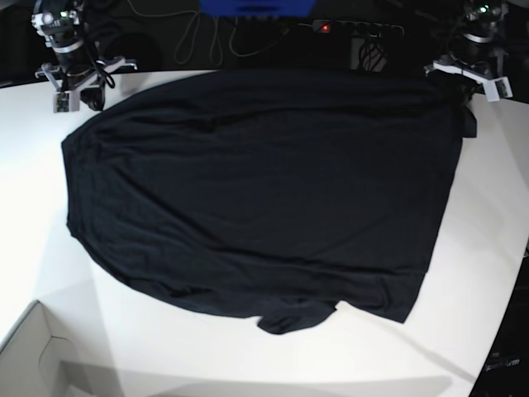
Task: Layout the t-shirt on the table in an organized manner, then fold the t-shirt properly
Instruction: 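Pinch the shirt edge with both grippers at its two corners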
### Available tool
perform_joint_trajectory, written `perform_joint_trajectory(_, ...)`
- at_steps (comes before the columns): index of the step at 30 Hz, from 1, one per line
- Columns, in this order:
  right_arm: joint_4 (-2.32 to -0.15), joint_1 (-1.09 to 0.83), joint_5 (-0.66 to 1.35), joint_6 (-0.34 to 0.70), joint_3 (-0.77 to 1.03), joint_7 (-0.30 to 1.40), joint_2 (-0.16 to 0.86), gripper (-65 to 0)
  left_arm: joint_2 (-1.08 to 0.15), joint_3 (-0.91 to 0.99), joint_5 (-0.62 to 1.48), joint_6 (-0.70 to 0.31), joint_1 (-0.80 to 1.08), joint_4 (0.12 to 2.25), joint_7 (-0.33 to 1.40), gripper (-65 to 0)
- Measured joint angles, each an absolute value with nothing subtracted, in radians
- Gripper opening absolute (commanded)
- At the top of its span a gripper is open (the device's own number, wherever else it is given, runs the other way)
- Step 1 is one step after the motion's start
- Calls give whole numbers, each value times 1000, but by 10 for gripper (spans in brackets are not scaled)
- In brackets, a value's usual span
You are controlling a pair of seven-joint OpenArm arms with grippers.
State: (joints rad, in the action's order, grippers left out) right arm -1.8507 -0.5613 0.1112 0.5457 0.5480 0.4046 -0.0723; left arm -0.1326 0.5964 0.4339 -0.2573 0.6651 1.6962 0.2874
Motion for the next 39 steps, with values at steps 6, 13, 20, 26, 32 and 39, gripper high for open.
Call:
perform_joint_trajectory(6,-1850,-561,110,546,526,506,-83,-622,-130,597,434,-256,665,1692,288,-650)
perform_joint_trajectory(13,-1847,-511,112,546,481,660,-70,-377,-130,597,434,-256,665,1695,287,-650)
perform_joint_trajectory(20,-1847,-497,111,546,481,680,-75,-356,-130,597,434,-255,684,1724,292,-650)
perform_joint_trajectory(26,-1847,-500,111,546,481,682,-75,-352,-130,598,434,-255,701,1771,288,-650)
perform_joint_trajectory(32,-1848,-495,112,546,481,679,-101,-347,-130,599,434,-255,701,1765,290,-650)
perform_joint_trajectory(39,-1847,-488,110,546,483,679,-116,-310,-130,601,434,-255,698,1768,375,-650)
